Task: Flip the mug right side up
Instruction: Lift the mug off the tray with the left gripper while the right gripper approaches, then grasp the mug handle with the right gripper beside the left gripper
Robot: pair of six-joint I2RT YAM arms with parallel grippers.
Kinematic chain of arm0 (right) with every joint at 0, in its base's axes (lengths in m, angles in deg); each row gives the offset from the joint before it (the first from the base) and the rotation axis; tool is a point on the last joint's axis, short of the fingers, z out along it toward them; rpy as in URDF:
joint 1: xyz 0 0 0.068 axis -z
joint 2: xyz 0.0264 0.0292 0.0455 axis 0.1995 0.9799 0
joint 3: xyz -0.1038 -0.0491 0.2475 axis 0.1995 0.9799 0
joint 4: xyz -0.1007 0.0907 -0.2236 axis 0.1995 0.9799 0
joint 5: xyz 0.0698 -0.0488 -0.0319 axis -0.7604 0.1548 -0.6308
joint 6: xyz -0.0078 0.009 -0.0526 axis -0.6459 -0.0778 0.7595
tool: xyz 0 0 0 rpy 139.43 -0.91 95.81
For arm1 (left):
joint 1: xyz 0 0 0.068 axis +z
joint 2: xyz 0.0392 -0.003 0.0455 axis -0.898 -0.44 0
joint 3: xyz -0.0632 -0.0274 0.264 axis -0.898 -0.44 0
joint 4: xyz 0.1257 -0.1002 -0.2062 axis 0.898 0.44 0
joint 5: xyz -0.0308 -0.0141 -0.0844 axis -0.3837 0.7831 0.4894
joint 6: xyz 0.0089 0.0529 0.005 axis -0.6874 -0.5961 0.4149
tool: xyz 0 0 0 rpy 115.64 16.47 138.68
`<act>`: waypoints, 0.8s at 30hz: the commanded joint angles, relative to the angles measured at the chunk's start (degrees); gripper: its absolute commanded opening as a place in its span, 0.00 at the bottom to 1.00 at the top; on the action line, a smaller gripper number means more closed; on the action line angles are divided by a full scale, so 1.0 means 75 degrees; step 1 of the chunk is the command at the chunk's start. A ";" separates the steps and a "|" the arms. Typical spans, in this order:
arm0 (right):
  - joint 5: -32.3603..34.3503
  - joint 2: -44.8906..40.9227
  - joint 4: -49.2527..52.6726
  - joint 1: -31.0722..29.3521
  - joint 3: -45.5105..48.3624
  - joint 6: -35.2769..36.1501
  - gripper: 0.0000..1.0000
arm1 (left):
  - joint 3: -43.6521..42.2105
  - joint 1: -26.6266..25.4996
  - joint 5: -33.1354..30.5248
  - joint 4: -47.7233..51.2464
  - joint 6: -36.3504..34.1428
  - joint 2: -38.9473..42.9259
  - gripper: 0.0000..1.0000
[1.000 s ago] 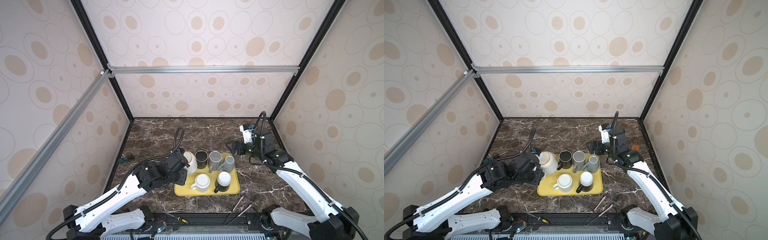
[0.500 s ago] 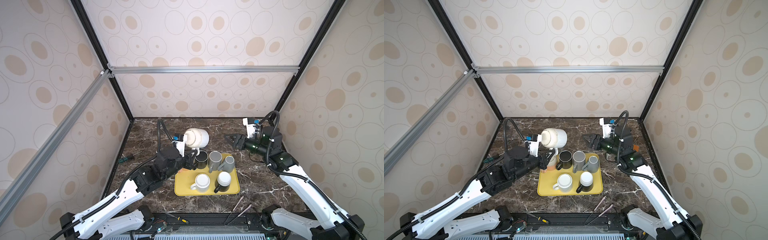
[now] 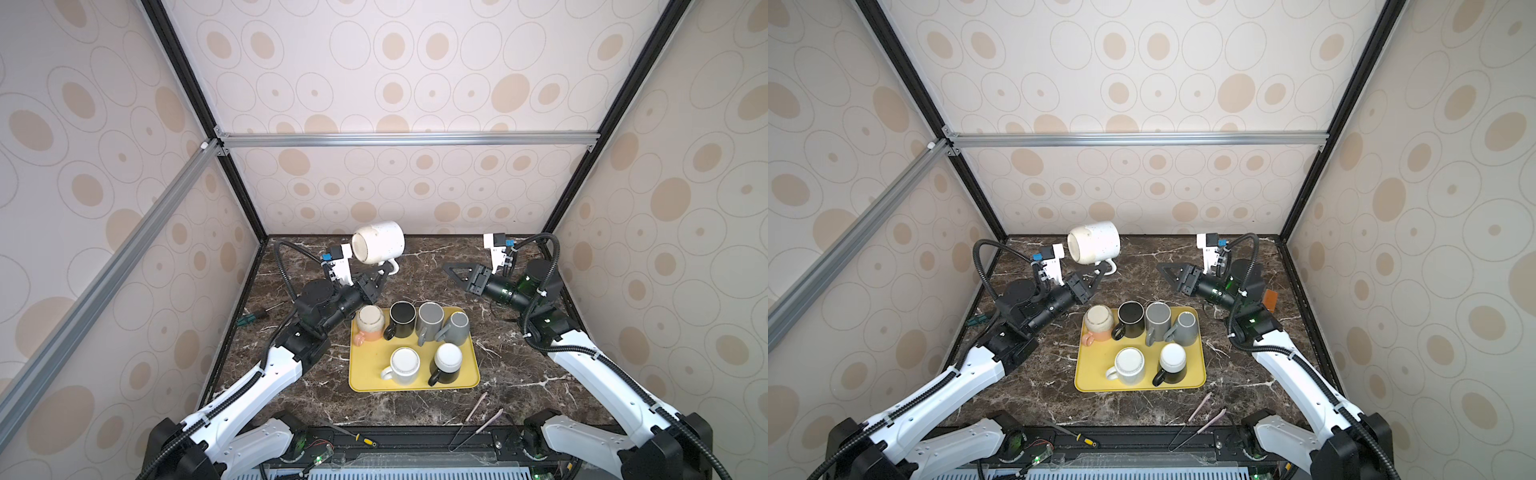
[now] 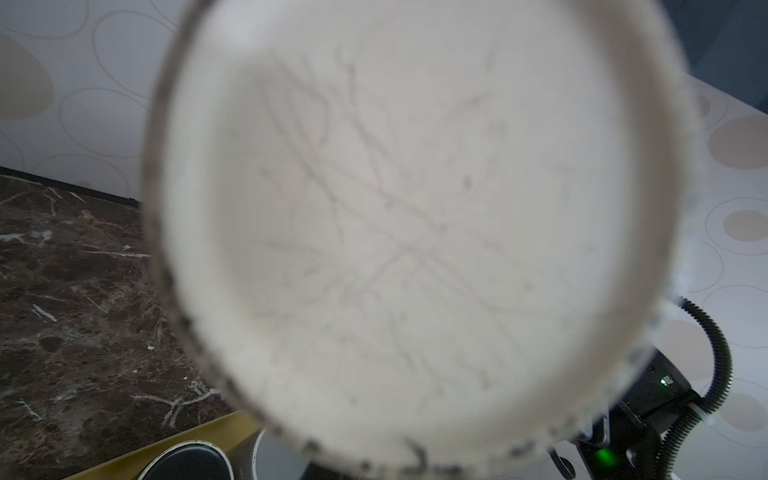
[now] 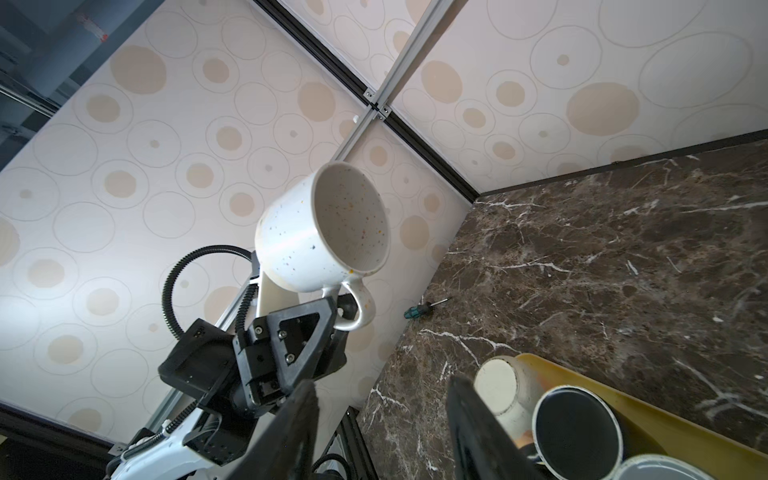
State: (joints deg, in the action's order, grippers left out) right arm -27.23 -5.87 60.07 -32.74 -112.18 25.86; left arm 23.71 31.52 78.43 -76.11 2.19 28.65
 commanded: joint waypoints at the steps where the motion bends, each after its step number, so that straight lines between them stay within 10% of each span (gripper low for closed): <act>1: -0.0502 0.0324 -0.0886 -0.0087 -0.0231 -0.0472 0.54 | 0.0027 0.0044 0.0987 -0.2857 0.1076 -0.0109 0.00; 24: -0.0633 0.1497 -0.2432 -0.1177 -0.0703 -0.1049 0.51 | -0.0551 0.0042 0.1486 -0.6383 0.3117 -0.1420 0.00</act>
State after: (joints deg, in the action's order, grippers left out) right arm -32.00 5.65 46.23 -41.18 -116.90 19.61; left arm 18.31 31.71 88.42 -113.13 24.00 17.26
